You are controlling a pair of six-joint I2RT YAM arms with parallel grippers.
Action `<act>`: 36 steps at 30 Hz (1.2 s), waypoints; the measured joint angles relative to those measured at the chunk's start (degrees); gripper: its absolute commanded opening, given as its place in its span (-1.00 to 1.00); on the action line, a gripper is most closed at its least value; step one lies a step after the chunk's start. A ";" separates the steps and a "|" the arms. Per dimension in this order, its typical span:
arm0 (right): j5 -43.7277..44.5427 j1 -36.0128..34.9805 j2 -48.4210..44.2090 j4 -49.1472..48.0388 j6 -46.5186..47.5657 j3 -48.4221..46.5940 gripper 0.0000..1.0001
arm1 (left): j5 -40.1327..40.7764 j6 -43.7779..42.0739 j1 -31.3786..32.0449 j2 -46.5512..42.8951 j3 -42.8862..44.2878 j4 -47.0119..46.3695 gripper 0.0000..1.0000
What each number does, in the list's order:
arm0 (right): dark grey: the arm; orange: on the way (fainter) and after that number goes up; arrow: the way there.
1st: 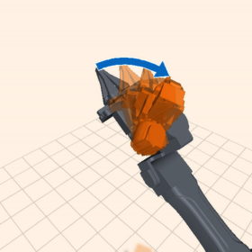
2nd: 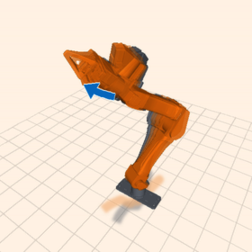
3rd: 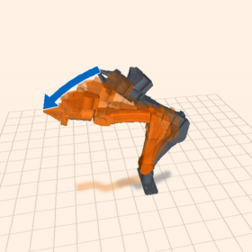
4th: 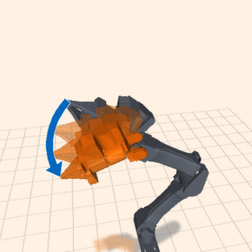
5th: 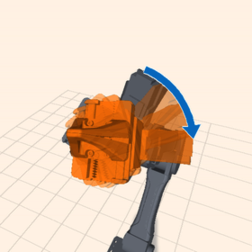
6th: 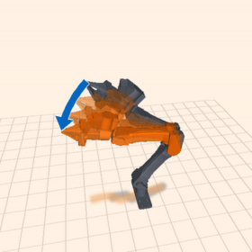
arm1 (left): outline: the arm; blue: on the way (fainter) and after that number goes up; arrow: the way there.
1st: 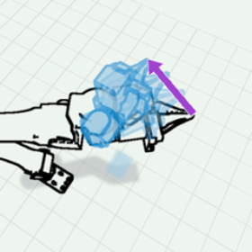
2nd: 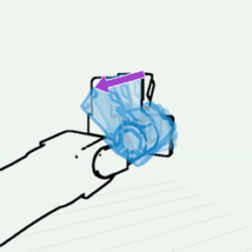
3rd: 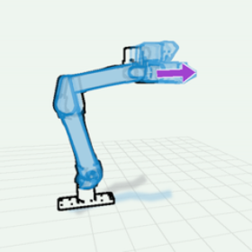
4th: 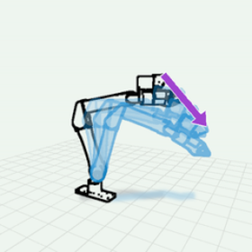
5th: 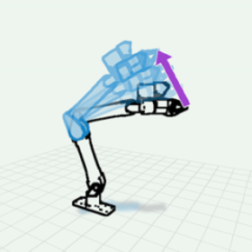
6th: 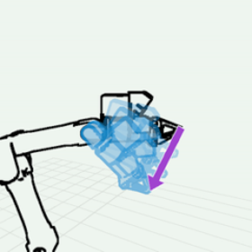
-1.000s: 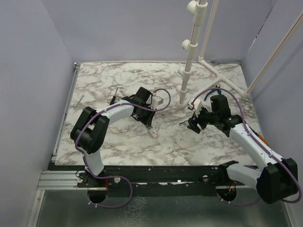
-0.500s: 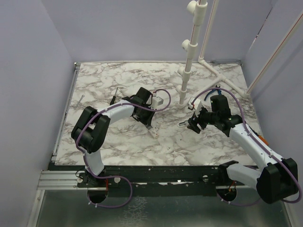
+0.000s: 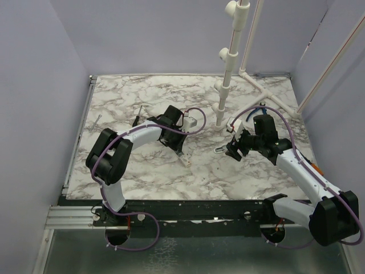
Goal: Load the staples into the stapler
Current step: Pick up the staple from the staple box.
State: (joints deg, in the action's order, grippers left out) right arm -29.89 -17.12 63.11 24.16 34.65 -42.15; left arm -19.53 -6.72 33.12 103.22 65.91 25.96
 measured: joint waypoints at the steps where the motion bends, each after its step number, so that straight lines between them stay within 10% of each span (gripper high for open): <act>1: 0.00 0.00 0.00 0.02 0.00 0.00 0.46 | 0.00 -0.04 0.00 -0.02 0.00 0.00 -1.00; 21: -0.20 0.00 0.02 0.04 0.02 0.00 0.48 | -1.40 -3.17 0.00 -4.39 -0.48 -0.07 -1.00; 36: -10.27 0.00 -0.81 -1.79 0.37 -5.11 0.48 | -25.70 8.17 0.00 -9.51 -0.22 -8.35 -1.00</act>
State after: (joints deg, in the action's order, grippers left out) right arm -40.16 -17.12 62.30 22.37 35.03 -47.27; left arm -45.23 1.45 33.12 93.71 65.69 17.61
